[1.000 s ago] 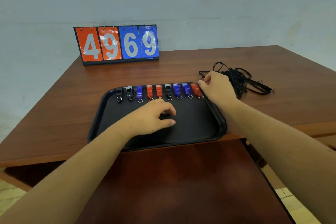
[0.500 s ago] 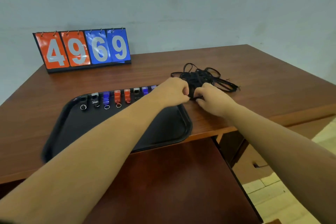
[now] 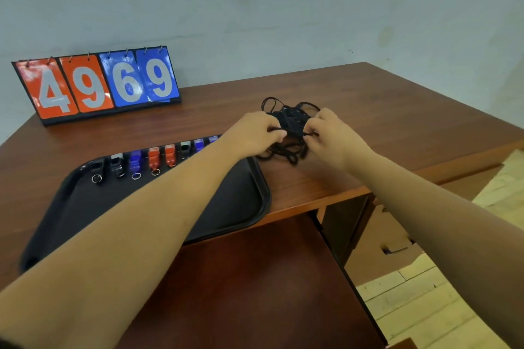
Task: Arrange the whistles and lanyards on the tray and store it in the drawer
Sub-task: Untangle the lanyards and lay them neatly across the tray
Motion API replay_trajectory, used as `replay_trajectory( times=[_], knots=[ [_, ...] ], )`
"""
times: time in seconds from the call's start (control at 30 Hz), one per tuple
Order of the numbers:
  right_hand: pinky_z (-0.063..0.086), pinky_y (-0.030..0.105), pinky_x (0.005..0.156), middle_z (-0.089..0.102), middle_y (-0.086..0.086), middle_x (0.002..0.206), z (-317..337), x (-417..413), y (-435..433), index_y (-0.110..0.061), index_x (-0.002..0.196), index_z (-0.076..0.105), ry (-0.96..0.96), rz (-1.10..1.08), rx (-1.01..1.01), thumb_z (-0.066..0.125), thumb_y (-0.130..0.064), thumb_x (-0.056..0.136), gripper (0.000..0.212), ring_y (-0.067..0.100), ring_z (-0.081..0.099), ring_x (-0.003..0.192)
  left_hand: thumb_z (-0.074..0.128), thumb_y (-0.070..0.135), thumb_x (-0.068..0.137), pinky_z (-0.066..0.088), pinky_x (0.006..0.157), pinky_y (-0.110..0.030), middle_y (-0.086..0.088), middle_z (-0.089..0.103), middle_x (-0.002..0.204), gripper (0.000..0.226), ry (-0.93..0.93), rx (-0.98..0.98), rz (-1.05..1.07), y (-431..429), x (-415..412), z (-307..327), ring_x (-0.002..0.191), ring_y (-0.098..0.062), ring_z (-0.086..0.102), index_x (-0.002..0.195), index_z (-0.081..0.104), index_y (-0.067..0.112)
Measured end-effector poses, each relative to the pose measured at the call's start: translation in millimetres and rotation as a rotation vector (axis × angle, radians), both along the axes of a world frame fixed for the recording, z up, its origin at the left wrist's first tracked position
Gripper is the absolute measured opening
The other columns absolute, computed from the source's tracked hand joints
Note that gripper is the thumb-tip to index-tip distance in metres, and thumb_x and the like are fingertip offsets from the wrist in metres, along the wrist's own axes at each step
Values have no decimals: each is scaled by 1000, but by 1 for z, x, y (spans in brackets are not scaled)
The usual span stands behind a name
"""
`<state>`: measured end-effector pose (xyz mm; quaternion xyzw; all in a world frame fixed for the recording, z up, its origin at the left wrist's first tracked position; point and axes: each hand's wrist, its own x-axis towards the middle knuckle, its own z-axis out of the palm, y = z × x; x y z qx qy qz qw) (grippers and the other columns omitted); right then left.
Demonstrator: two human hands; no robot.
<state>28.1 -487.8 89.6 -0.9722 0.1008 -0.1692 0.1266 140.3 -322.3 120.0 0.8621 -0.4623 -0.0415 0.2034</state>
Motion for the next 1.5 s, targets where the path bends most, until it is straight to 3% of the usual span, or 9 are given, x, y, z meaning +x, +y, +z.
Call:
replay_trajectory(
  times=[0.27,0.4,0.53,0.63,0.8,1.0,1.23,1.37,1.5],
  knots=[
    [53,35,83,53,5,108,-9,-8,0,-10,96,65,-112,-143,188,55,-26,100,19,22,62,86,44,37,102,48,77,-26,8,71,90,25,71,-237,-31,14,-23,46,87,-6,65,100,67,28],
    [34,13,100,47,-17,140,18,-20,27,-32,144,40,-204,147,590,62,-26,97,52,2,45,129,48,37,101,52,94,-36,13,72,83,21,209,-354,-63,23,-34,57,87,-2,67,92,67,35],
    [40,12,87,54,-30,118,37,-19,55,-32,135,52,-70,257,542,59,-32,100,35,-15,53,103,52,35,100,54,94,-37,10,72,86,21,281,-420,-105,35,-48,67,90,-12,68,94,71,29],
    [52,28,87,77,-5,101,46,-19,66,-20,104,74,-134,219,665,49,-33,105,28,7,70,99,52,33,100,54,77,-23,8,72,94,22,287,-462,-85,45,-53,72,91,-12,67,94,72,26],
    [56,40,87,70,3,72,63,-19,77,0,93,66,-205,201,819,43,-30,107,41,23,68,74,47,49,98,46,80,-25,12,67,98,26,295,-558,177,55,-42,61,89,-2,62,99,63,28],
    [39,31,58,44,1,64,84,-6,92,2,108,64,-242,182,1576,41,-22,107,33,14,43,59,63,69,79,43,109,-38,10,61,133,77,563,-312,-23,60,-52,20,120,-6,58,139,48,24],
    [49,32,60,50,5,71,92,-2,99,3,103,59,-327,183,1640,41,-10,105,22,20,49,64,46,35,103,43,104,-42,12,65,63,25,557,-401,-66,69,-58,19,84,-16,70,95,66,23],
    [58,44,91,68,18,101,77,-4,91,0,103,59,-209,158,1641,41,-20,107,27,34,71,100,40,29,105,46,77,-39,11,45,53,27,605,-603,-39,80,-58,25,58,-14,49,95,57,13],
    [50,45,102,72,12,105,63,-8,106,-4,117,63,75,343,1667,48,-48,101,49,32,67,113,45,32,103,54,79,-38,4,61,70,31,609,-692,37,94,-61,32,73,-19,60,86,65,16]
  ],
)
